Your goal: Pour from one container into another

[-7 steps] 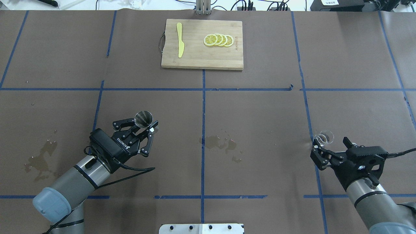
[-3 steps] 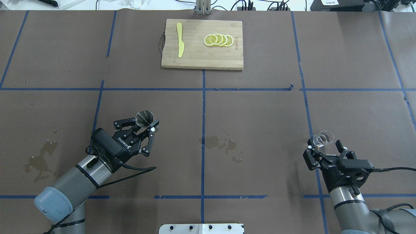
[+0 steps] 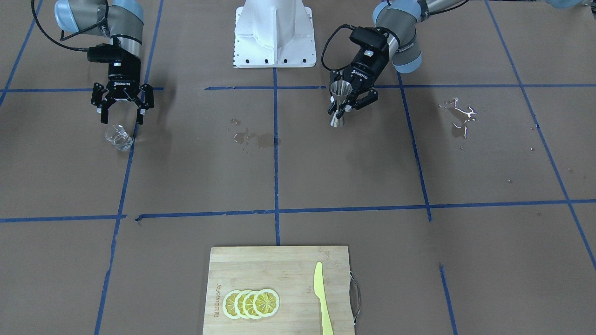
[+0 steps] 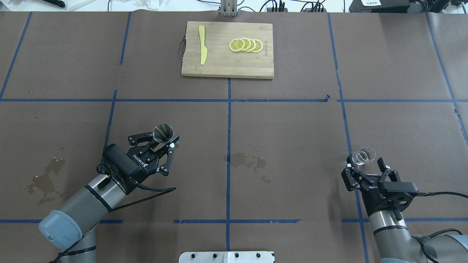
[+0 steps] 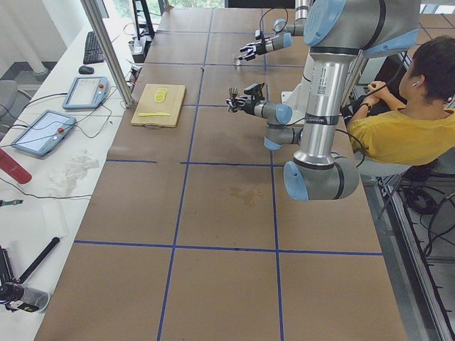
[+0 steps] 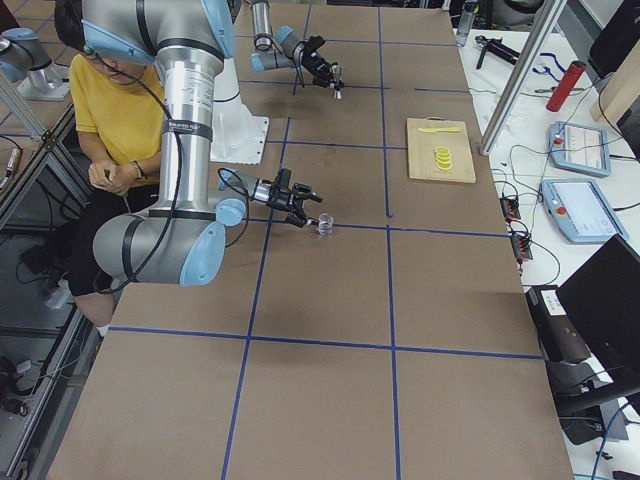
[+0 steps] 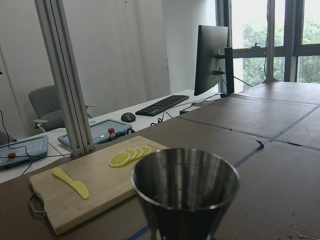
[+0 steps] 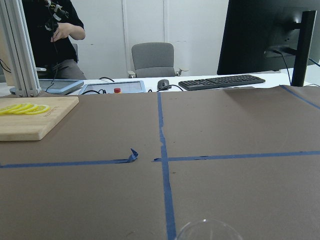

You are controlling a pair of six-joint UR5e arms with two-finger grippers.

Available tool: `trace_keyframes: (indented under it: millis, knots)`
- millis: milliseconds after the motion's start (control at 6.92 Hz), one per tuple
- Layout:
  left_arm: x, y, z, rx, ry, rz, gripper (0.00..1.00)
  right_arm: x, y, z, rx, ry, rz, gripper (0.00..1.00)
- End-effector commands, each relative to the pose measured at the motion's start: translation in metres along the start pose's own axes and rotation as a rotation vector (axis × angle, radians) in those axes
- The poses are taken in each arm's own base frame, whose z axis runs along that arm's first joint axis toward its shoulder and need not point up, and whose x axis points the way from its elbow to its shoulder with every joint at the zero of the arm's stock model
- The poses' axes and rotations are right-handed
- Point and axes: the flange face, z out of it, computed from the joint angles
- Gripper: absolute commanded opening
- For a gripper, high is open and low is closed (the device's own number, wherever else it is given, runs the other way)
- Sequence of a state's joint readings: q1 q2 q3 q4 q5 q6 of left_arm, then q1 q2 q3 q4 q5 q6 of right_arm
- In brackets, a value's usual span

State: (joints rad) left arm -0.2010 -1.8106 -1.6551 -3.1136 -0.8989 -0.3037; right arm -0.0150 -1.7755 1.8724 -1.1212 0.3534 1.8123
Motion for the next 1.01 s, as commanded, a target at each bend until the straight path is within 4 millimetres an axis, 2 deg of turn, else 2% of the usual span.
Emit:
trace_keyframes:
  millis: [0,434,578,723,867]
  knots:
    - [0.001,-0.001,0.001,0.003,-0.001,-0.002,0.0,0.007,0.008,0.004,0.008,0.006,-0.02,1.0]
    - [0.001,-0.001,0.001,0.002,-0.003,-0.001,0.0,0.015,0.021,0.007,0.002,0.014,-0.048,1.0]
    - [0.001,-0.001,0.002,0.002,-0.004,-0.001,0.0,-0.005,0.035,0.011,0.0,0.01,-0.037,1.0]
    - [0.001,0.0,0.001,0.001,-0.006,0.001,0.0,-0.006,0.051,0.02,0.005,0.022,-0.056,1.0]
    - [0.001,0.0,0.001,0.001,-0.006,0.001,0.0,-0.004,0.051,0.02,0.005,0.024,-0.06,1.0]
